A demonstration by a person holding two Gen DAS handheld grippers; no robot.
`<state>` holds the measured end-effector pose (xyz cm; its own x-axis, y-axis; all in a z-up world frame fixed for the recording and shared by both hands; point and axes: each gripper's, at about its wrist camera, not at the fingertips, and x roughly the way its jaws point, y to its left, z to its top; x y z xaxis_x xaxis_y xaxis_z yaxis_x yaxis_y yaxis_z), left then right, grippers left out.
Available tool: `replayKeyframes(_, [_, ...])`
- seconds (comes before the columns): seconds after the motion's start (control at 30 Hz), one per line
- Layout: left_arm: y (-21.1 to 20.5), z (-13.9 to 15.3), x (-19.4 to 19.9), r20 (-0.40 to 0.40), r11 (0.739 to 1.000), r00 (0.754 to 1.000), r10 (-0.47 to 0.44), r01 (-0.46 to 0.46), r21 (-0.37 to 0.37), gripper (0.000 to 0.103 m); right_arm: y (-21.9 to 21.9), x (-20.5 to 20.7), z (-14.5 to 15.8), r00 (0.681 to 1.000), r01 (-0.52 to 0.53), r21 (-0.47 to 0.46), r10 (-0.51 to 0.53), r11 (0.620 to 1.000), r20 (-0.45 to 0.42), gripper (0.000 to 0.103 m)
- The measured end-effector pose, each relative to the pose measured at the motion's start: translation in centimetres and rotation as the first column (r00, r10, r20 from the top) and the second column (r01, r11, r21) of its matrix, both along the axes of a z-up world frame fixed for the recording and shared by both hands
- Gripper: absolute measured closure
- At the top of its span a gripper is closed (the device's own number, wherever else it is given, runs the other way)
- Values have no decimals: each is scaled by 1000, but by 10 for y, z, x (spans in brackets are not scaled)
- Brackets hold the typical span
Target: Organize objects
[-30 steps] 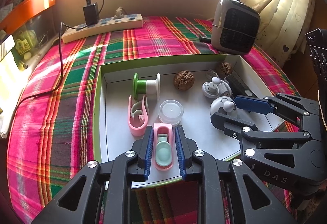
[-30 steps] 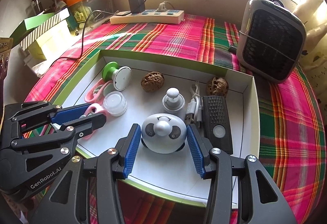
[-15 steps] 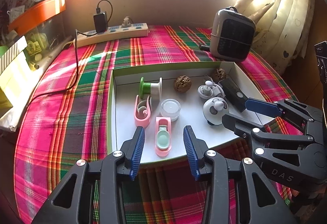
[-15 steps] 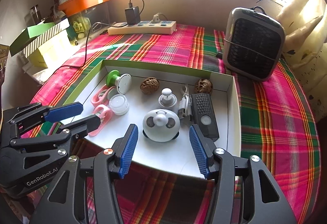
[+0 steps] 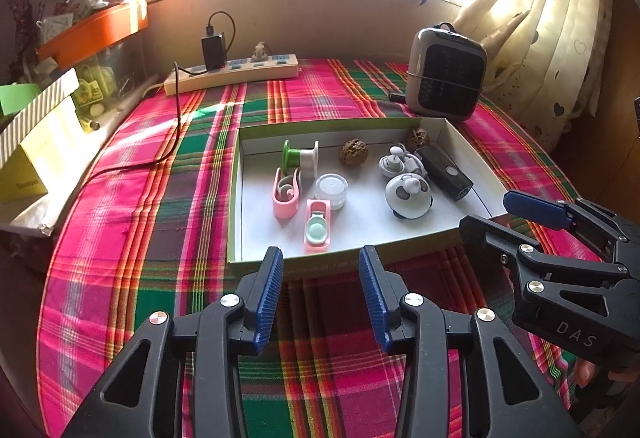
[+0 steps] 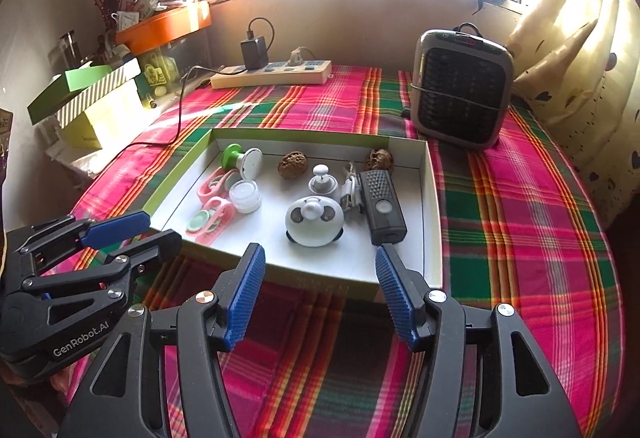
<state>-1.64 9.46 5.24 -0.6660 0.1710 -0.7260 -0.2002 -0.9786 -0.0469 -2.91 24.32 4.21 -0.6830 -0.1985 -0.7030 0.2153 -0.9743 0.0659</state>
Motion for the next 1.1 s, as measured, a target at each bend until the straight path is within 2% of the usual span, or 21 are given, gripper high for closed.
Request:
replayKeyframes(0.4, [-2, -21, 28, 44, 999, 999, 19, -17, -38, 62, 5, 29, -20, 999, 23, 19, -24, 1000, 43, 44])
replayKeyframes(0.67, [-11, -33, 39, 72, 996, 995, 70, -66, -62, 62, 8, 39, -33, 996, 46, 21, -48, 999, 81, 44])
replayKeyframes(0.83, [-12, -39, 44, 85, 996, 993, 79, -75, -48, 62, 11, 47, -37, 994, 58, 43, -62, 997, 94, 44])
replayKeyframes(1.03, [-13, -40, 48, 64, 995, 993, 96, -94, -41, 61, 12, 53, -42, 991, 69, 65, -76, 996, 111, 44])
replayKeyframes(1.1, [-12, -41, 49, 53, 994, 994, 99, -96, -46, 61, 13, 55, -43, 991, 72, 72, -80, 995, 106, 40])
